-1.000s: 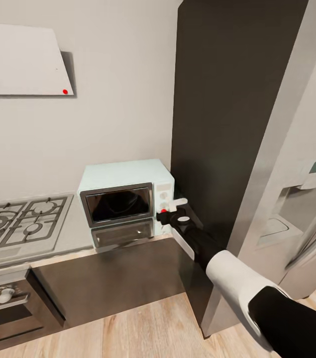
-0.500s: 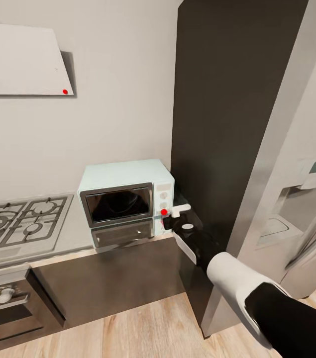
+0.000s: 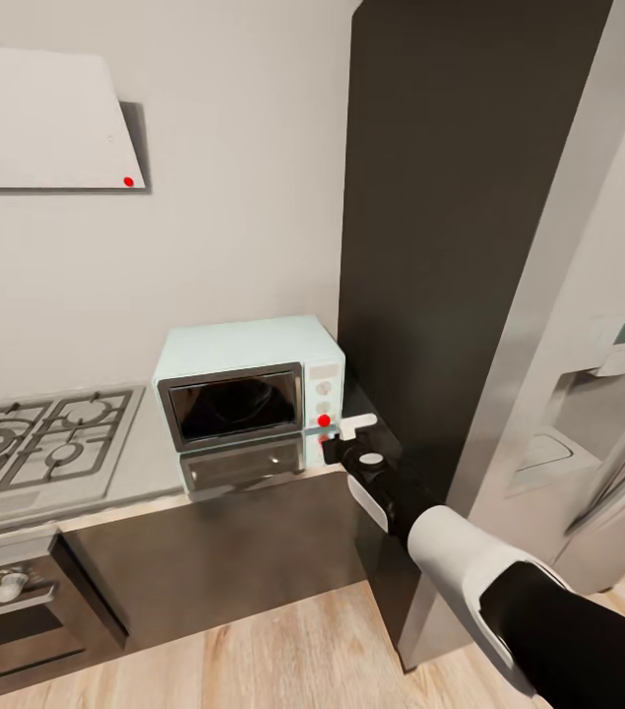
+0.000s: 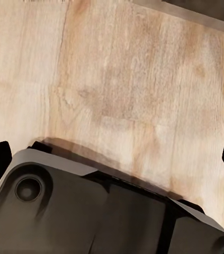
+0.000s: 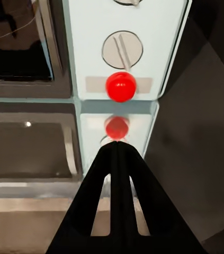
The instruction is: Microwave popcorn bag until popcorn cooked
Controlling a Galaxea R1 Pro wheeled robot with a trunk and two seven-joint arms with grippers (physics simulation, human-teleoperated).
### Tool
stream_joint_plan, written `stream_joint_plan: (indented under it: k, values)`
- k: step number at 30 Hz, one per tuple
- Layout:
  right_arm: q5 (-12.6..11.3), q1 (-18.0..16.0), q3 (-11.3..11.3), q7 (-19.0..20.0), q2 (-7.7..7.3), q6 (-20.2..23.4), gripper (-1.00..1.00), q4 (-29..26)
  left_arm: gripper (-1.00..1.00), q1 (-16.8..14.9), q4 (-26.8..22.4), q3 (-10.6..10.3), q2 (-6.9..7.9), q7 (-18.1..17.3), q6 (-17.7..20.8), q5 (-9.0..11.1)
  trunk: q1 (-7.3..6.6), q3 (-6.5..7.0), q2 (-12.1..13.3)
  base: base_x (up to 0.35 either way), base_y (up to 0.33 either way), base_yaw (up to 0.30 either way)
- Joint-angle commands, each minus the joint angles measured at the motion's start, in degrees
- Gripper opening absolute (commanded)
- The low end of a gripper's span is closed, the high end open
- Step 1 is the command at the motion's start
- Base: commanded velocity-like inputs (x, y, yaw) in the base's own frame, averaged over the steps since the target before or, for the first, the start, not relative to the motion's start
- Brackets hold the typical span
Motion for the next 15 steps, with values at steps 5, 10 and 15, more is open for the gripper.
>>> stream_joint_plan:
  k: [5,10,15]
  values:
    - [-0.25,0.15,0.40,-0.43,0.00,-1.99,-1.00,3.28,1.00,-1.10,0.27,0.51,-0.15,-0.53,0.08,0.14,0.06,-0.11,-0.11,0.207,0.000,0.000]
    - [-0.26,0.17,0.40,-0.43,0.00,-2.66,-1.00,4.16,1.00,-1.28,0.88,0.53,-0.16,-0.54,0.09,0.15,0.06,-0.11,-0.11,0.031,0.000,0.000]
    - [-0.27,0.18,0.40,-0.19,0.00,-2.71,-1.00,4.22,1.00,-1.30,0.94,0.53,-0.17,-0.55,0.11,0.15,0.06,-0.11,-0.11,0.024,0.000,0.000]
